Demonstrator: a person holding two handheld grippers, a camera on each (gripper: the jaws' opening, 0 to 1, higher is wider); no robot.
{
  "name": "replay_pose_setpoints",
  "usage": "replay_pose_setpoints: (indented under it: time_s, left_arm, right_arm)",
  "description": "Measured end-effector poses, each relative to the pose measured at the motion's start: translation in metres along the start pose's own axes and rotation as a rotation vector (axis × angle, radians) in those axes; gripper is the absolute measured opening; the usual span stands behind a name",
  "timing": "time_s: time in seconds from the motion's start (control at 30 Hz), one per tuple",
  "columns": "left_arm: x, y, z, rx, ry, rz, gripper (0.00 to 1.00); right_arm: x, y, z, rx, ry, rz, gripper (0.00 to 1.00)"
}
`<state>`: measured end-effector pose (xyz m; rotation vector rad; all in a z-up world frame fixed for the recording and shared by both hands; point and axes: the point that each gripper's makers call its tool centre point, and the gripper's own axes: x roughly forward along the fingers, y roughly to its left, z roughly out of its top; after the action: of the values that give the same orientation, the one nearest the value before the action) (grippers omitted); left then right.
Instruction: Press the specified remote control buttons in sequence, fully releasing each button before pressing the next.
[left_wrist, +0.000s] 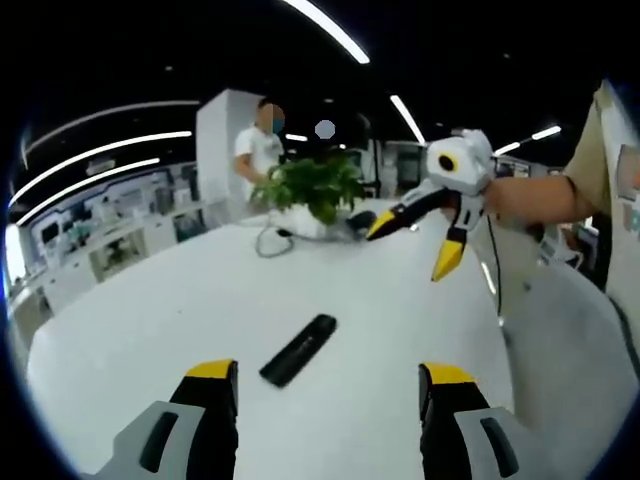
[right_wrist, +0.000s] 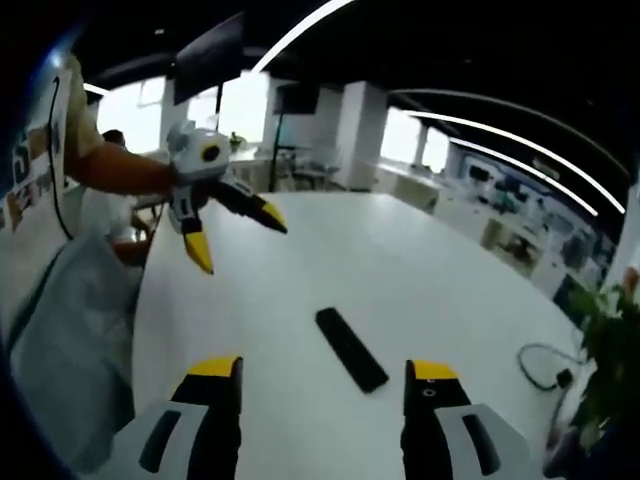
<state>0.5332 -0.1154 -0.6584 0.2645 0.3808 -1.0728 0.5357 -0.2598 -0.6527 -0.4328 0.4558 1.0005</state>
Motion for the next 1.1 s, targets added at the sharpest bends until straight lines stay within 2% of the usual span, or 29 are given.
replay_pose_setpoints:
  time_s: [0.77, 1.1]
  left_arm:
    - [0.025, 0.025, -0.005, 0.024, 0.041, -0.04, 0.75]
    - [0.036, 0.026, -0.011, 0.021, 0.059, -0.074, 0.75]
  right_arm:
    - [0.021, -0.024, -0.009, -0.024, 0.049, 0.022, 0.62]
    - [0.032, -0.033, -0.015, -0.027, 0.068, 0.031, 0.62]
